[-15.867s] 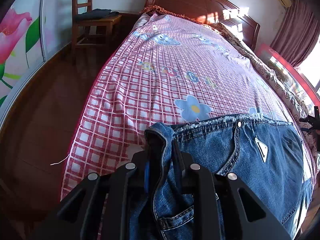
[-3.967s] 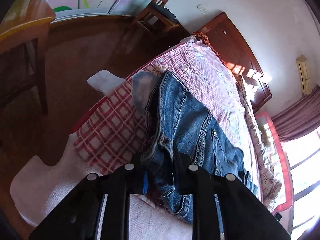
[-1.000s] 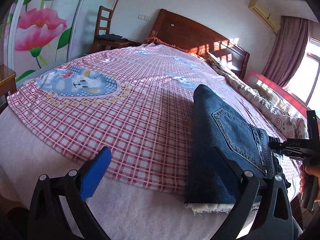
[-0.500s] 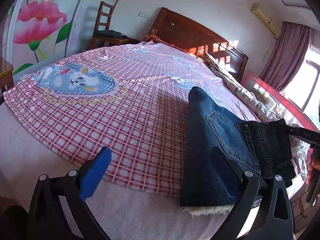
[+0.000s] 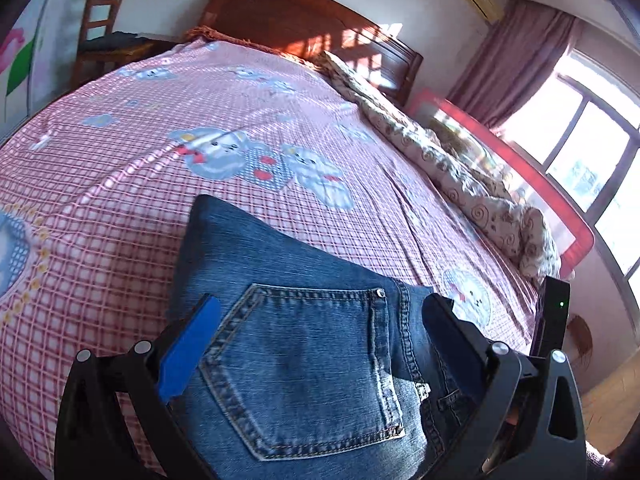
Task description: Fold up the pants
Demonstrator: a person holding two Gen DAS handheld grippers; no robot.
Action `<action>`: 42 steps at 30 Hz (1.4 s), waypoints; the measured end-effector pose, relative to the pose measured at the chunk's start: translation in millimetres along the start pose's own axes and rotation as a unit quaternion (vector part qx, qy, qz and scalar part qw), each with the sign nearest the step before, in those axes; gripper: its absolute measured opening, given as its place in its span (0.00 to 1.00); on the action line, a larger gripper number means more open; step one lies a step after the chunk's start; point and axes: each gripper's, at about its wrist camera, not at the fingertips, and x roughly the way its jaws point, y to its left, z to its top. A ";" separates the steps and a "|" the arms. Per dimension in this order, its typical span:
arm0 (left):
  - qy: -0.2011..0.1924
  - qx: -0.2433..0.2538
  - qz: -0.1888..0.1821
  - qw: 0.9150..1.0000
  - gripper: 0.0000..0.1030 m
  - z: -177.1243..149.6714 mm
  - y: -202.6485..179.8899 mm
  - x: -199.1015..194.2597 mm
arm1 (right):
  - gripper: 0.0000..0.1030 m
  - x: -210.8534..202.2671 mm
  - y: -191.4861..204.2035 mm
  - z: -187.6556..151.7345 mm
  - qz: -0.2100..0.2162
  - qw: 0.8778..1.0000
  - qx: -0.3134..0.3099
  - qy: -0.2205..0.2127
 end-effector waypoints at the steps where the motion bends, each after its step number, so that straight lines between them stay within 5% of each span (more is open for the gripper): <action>1: 0.019 0.000 0.001 1.000 0.98 -0.1 0.1 9.9 | 0.05 0.2 -0.9 0.3 0.003 1.000 0.001 0.001; 6: 0.080 0.033 0.064 0.994 0.97 -7.4 3.5 49.4 | 0.06 -3.5 -11.8 4.3 0.026 0.999 0.027 0.012; 8: 0.084 0.051 0.087 0.991 0.98 -8.0 -1.4 54.3 | 0.13 -16.5 -13.3 5.1 0.010 0.999 0.037 0.005; 13: 0.081 0.068 0.103 0.989 0.98 -9.8 -3.2 58.1 | 0.14 -61.7 -12.8 -11.6 0.016 0.998 0.060 -0.026; 22: 0.077 0.066 0.098 0.990 0.98 -9.2 1.0 56.3 | 0.14 -67.8 34.8 -55.5 0.165 0.983 0.065 0.045; 25: 0.074 0.065 0.095 0.991 0.98 -9.0 2.3 55.3 | 0.12 -49.1 27.8 -80.4 0.121 0.987 0.065 0.089; 27: 0.073 0.067 0.094 0.991 0.98 -10.0 1.8 55.0 | 0.00 -42.3 6.4 -96.3 0.149 0.980 0.100 0.081; 29: 0.071 0.069 0.094 0.991 0.98 -10.8 1.6 54.5 | 0.00 -42.7 -0.7 -97.3 0.164 0.974 0.129 0.087; 32: 0.071 0.068 0.093 0.991 0.98 -10.7 2.2 54.4 | 0.00 -53.2 10.7 -90.0 0.137 0.980 0.099 0.102; 37: 0.068 0.069 0.094 0.991 0.98 -11.4 1.8 54.0 | 0.00 -85.5 8.9 -74.0 0.101 0.990 0.074 0.062; 39: 0.067 0.070 0.095 0.991 0.98 -11.4 1.4 53.9 | 0.10 -91.4 3.9 -66.1 0.059 0.995 0.063 0.046; 41: 0.066 0.070 0.095 0.991 0.98 -11.6 1.1 53.8 | 0.62 -85.1 1.4 -59.0 0.007 0.998 0.044 0.041; 42: 0.066 0.070 0.094 0.991 0.98 -11.6 1.3 53.5 | 0.62 -81.9 3.3 -58.1 -0.004 0.999 0.036 0.037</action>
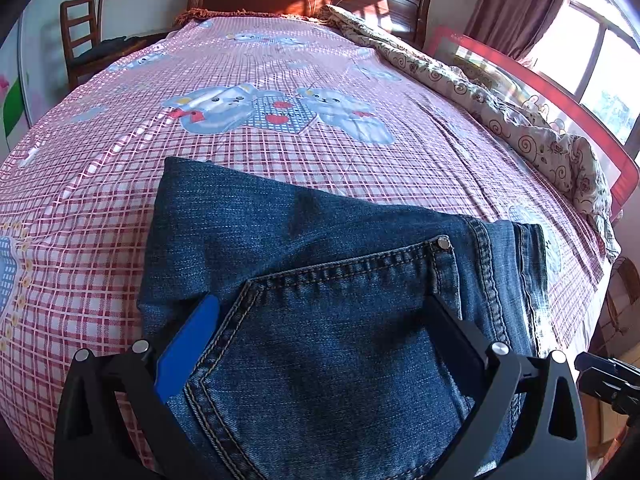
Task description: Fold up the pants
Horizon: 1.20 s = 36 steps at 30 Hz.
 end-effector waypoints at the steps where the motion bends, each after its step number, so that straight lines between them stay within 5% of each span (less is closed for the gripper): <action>1: 0.000 -0.001 -0.001 1.000 0.98 0.0 0.1 -0.2 | 0.62 7.6 3.4 -0.6 0.002 1.000 -0.016 0.007; 3: -0.002 -0.009 -0.012 1.000 0.98 0.2 2.2 -4.2 | 0.62 29.0 13.8 -6.5 -0.034 0.997 -0.052 0.041; 10: -0.033 -0.081 -0.078 0.993 0.98 -26.1 47.1 -75.9 | 0.63 39.2 1.3 -10.0 -0.003 0.999 -0.024 0.048; 16: 0.013 -0.124 -0.131 0.983 0.96 -83.4 79.2 -92.6 | 0.71 44.7 18.3 -14.3 -0.024 0.997 -0.062 0.048; 19: 0.023 -0.145 -0.190 0.971 0.82 -98.8 80.5 -87.2 | 0.71 44.2 20.1 -14.9 -0.025 0.997 -0.059 0.046; 24: 0.025 -0.164 -0.202 0.965 0.78 -104.4 82.4 -83.3 | 0.71 30.9 1.2 -10.6 0.037 0.998 0.007 0.043; 25: 0.027 -0.169 -0.199 0.965 0.73 -104.1 84.1 -81.1 | 0.71 27.2 -9.2 -9.8 0.060 0.997 0.041 0.040; 27: 0.038 -0.173 -0.180 0.968 0.43 -104.5 91.2 -76.5 | 0.71 18.6 -26.5 -10.3 0.115 0.988 0.103 0.027; 29: 0.043 -0.184 -0.183 0.965 0.33 -109.1 108.5 -74.6 | 0.71 13.7 -42.5 -9.9 0.157 0.975 0.154 0.020; 32: 0.050 -0.189 -0.186 0.963 0.28 -109.4 112.4 -72.0 | 0.71 17.5 -52.0 -10.9 0.169 0.968 0.181 0.037; 36: 0.053 -0.180 -0.174 0.967 0.27 -105.2 108.2 -72.3 | 0.55 17.9 -45.6 -13.6 0.167 0.970 0.173 0.044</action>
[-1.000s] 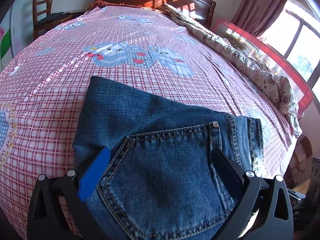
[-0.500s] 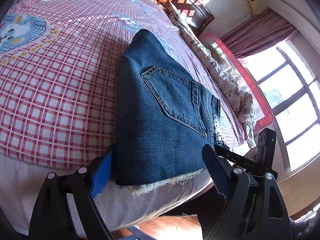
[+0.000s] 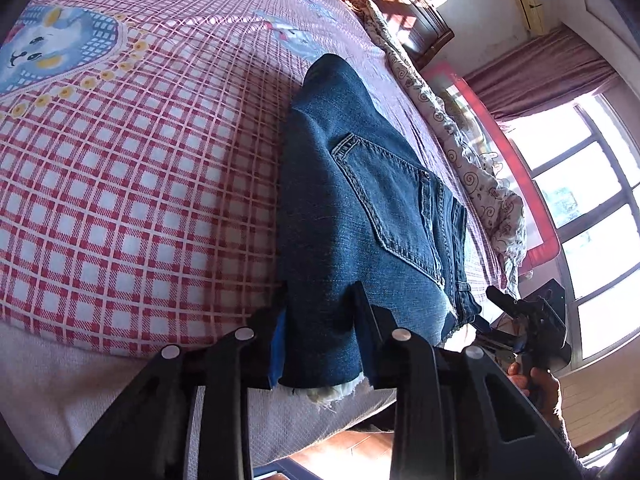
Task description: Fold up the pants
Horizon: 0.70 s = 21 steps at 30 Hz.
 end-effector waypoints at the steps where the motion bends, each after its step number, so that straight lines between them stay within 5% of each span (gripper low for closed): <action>1: -0.001 -0.007 -0.006 1.000 0.27 -0.4 2.1 0.1 | 0.50 0.8 2.6 -0.6 -0.010 1.000 -0.005 0.002; 8: -0.004 -0.018 -0.021 1.000 0.27 -3.6 8.7 -2.8 | 0.26 -11.3 -8.1 -3.8 0.033 0.999 0.039 0.004; 15: -0.006 -0.017 -0.021 1.000 0.29 -11.2 12.5 -6.8 | 0.26 14.6 -8.3 -4.7 0.020 0.997 0.061 0.037; 21: -0.011 -0.026 -0.030 0.999 0.29 -13.1 18.5 -9.4 | 0.15 4.4 24.2 -3.5 0.095 0.994 0.042 0.017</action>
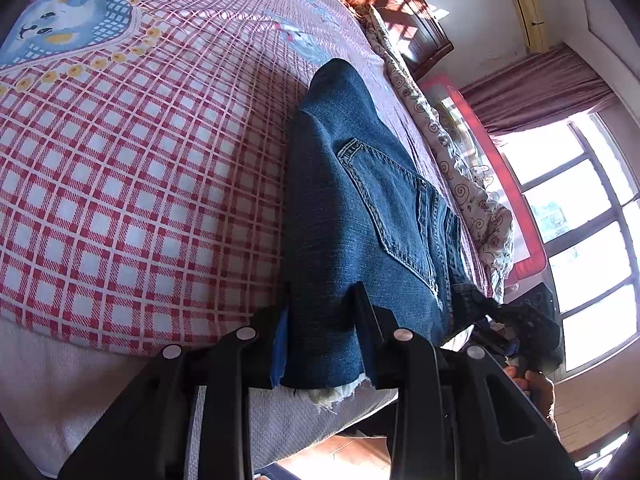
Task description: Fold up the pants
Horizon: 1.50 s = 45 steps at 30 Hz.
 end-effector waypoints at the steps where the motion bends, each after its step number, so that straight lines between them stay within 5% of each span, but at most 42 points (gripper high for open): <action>1: -0.003 -0.003 -0.003 1.000 0.28 0.5 2.2 -0.9 | 0.14 -6.1 15.7 -0.1 0.053 0.999 0.004 -0.004; 4: -0.017 -0.009 -0.016 1.000 0.30 -1.1 5.8 -6.1 | 0.14 -31.2 50.8 -0.3 0.181 0.982 -0.040 -0.036; 5: -0.020 -0.012 -0.008 1.000 0.29 -0.6 7.2 -7.0 | 0.13 -30.0 45.6 -2.2 0.189 0.980 -0.048 -0.039; 9: -0.022 -0.021 -0.007 0.999 0.22 1.8 17.5 -9.4 | 0.13 3.2 -54.7 -8.0 0.049 0.997 0.057 -0.013; 11: -0.020 0.006 0.014 1.000 0.23 1.7 9.0 -9.3 | 0.12 -0.1 -76.6 -12.2 0.059 0.995 0.079 -0.031; 25: -0.007 0.016 0.017 1.000 0.23 12.7 5.6 -4.1 | 0.12 -6.1 -48.5 -7.5 0.021 0.999 0.027 -0.030; 27: -0.004 0.022 0.018 1.000 0.25 15.5 2.3 -1.3 | 0.10 9.0 -50.2 -3.5 -0.051 0.999 -0.013 -0.005; 30: -0.002 0.022 0.020 1.000 0.25 20.2 -3.4 1.9 | 0.18 1.2 -41.6 4.7 -0.080 0.997 0.014 0.010; 32: 0.000 0.024 0.025 0.999 0.25 22.1 -7.0 3.5 | 0.35 -19.6 -20.6 2.5 -0.164 0.986 0.013 -0.029; 33: 0.000 0.025 0.027 0.999 0.25 23.1 -8.9 4.2 | 0.36 -31.6 -10.2 1.4 -0.197 0.979 0.009 -0.056; 35: -0.001 0.028 0.026 0.999 0.25 24.4 -10.3 5.4 | 0.36 -38.8 8.0 6.6 -0.175 0.981 -0.018 -0.080; 40: -0.006 0.042 0.042 0.998 0.25 22.2 -17.9 7.7 | 0.35 44.4 79.8 34.4 -0.010 0.996 -0.088 0.011; 45: -0.013 0.048 0.052 0.997 0.25 23.6 -24.1 11.7 | 0.36 156.0 125.2 48.7 0.030 0.993 -0.079 0.086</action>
